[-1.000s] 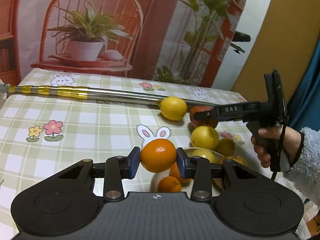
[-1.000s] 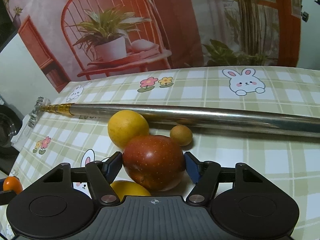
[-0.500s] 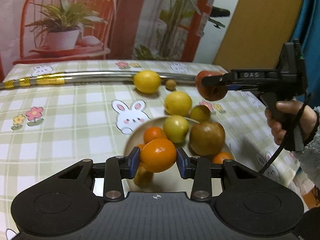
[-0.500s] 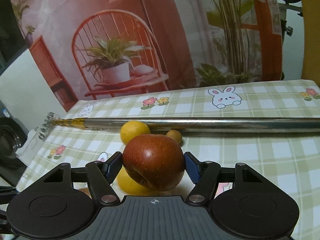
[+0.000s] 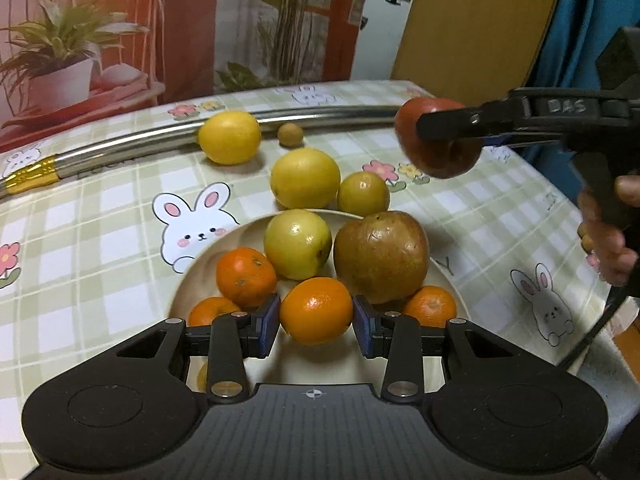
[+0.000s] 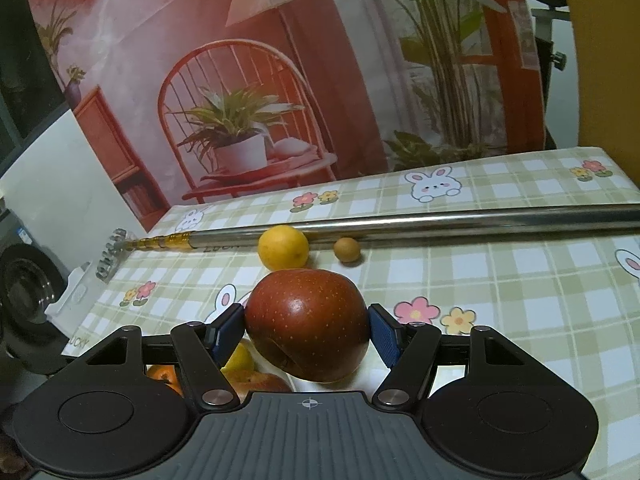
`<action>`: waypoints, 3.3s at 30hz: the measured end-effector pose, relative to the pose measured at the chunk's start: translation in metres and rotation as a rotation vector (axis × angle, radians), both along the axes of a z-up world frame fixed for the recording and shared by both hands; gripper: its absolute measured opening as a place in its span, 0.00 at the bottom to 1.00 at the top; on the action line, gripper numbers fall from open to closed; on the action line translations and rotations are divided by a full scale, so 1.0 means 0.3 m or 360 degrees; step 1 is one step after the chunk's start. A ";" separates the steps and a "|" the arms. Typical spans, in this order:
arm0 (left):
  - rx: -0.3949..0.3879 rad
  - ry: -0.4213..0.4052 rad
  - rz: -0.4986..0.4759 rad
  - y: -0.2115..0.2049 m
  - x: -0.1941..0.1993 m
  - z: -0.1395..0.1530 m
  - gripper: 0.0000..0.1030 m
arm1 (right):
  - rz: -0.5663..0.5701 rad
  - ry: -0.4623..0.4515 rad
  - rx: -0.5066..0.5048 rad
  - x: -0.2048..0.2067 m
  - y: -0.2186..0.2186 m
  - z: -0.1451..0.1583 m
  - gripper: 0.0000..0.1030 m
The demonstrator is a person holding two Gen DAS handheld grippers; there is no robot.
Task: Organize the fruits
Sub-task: 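Release the tangerine onto the plate with left while right carries the red apple, then lower the red apple onto the plate and open the right gripper, then grasp the small brown fruit by the pole with left while right reaches for yellow fruit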
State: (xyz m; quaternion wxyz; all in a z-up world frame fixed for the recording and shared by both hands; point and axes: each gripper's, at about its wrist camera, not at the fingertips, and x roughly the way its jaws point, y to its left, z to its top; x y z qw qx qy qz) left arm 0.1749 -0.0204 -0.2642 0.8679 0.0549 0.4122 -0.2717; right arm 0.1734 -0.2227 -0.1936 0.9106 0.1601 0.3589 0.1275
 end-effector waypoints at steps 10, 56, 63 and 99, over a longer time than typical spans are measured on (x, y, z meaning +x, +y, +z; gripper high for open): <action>0.0028 0.0021 0.0002 -0.027 0.029 -0.035 0.40 | -0.0033 0.0003 0.0013 -0.028 -0.034 -0.011 0.61; -0.0157 -0.0193 0.0771 0.413 -0.207 0.213 0.59 | 0.0676 0.0205 -0.0223 -0.130 0.527 -0.065 0.61; -0.0166 -0.0181 0.0772 0.409 -0.199 0.204 0.59 | 0.0721 0.0216 -0.0232 -0.113 0.565 -0.086 0.61; -0.0226 -0.0197 0.0524 0.252 -0.048 0.271 0.59 | 0.0346 -0.0058 -0.0153 -0.055 0.212 0.078 0.61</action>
